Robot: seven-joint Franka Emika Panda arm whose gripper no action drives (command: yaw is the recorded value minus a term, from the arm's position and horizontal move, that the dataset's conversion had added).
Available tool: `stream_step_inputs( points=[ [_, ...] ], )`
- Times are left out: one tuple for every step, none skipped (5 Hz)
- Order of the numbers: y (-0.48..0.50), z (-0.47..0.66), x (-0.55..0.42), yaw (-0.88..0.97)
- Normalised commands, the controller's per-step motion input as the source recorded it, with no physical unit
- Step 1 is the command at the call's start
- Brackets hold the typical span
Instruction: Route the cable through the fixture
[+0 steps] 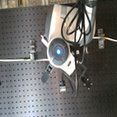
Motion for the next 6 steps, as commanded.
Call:
stream_step_inputs(
  points=[
    [-0.042,0.36,-0.203,-0.17],
    [-0.07,0.31,-0.152,-0.14],
    [-0.037,0.16,-0.212,-0.02],
    [0.025,0.08,-0.284,0.0],
    [0.181,0.0,-0.33,0.23],
    [0.167,0.03,-0.283,0.28]
  ],
)
